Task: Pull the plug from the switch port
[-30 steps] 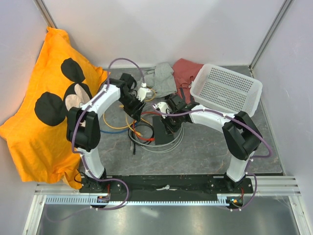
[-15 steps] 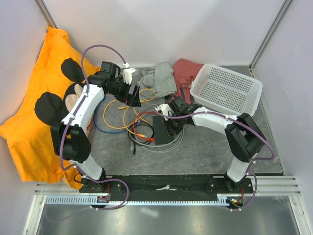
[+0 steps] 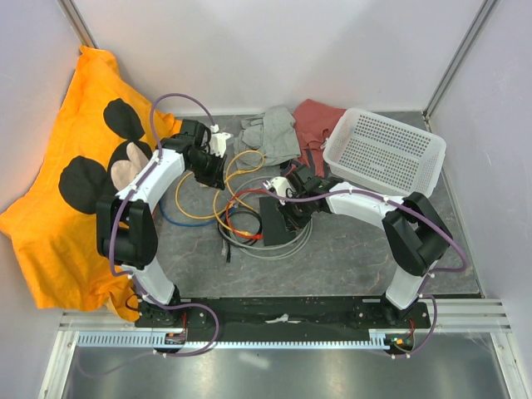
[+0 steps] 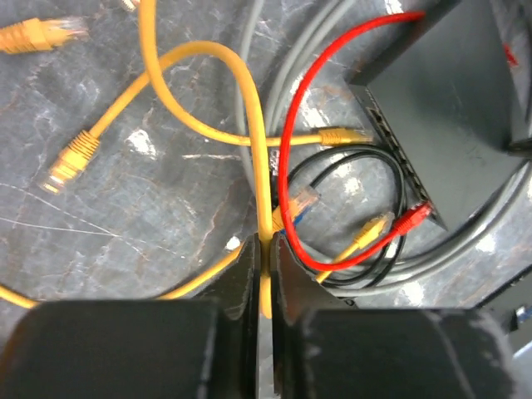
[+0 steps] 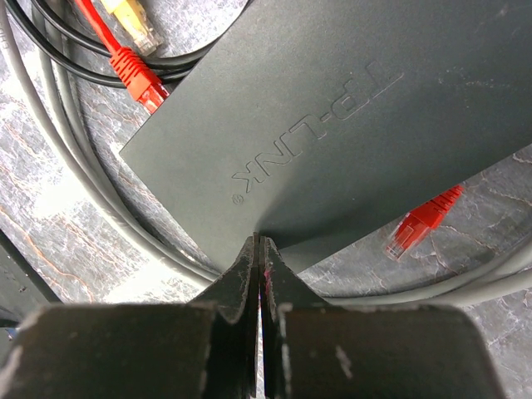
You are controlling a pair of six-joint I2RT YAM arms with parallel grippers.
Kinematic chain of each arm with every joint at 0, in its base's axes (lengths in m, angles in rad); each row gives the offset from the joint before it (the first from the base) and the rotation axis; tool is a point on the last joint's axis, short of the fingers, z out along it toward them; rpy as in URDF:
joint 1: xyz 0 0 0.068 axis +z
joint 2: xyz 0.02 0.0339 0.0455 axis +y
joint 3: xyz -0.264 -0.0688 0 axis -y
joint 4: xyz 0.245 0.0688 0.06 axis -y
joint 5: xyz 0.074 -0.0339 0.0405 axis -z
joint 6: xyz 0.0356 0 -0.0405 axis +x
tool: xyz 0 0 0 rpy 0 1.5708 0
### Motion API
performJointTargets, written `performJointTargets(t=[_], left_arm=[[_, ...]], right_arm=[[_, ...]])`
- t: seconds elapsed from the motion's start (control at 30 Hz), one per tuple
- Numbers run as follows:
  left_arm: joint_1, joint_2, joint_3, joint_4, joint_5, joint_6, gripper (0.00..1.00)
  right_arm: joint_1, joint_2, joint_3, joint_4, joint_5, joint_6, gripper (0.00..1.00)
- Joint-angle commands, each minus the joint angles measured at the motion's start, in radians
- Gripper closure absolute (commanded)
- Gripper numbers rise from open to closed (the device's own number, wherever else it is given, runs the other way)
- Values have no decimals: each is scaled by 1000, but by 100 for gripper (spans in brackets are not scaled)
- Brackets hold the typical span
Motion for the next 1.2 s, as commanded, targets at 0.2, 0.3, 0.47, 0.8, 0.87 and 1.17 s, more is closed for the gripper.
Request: performJointTargets(t=[0.2, 0.3, 0.47, 0.8, 0.87, 1.17], left_arm=[[26, -119, 145, -24, -283, 182, 98], [40, -155, 193, -26, -389, 325, 98], [65, -159, 192, 18, -484, 436, 99], [94, 6, 205, 54, -442, 281, 58], [94, 2, 238, 60, -428, 234, 44], [88, -170, 315, 39, -5, 111, 16]], right_arm=[[7, -46, -41, 5, 11, -16, 100], [7, -51, -53, 5, 13, -18, 100], [7, -49, -64, 5, 10, -16, 100], [7, -72, -73, -3, 19, -22, 100], [7, -81, -84, -3, 20, -25, 100], [7, -97, -116, -4, 25, -32, 100]])
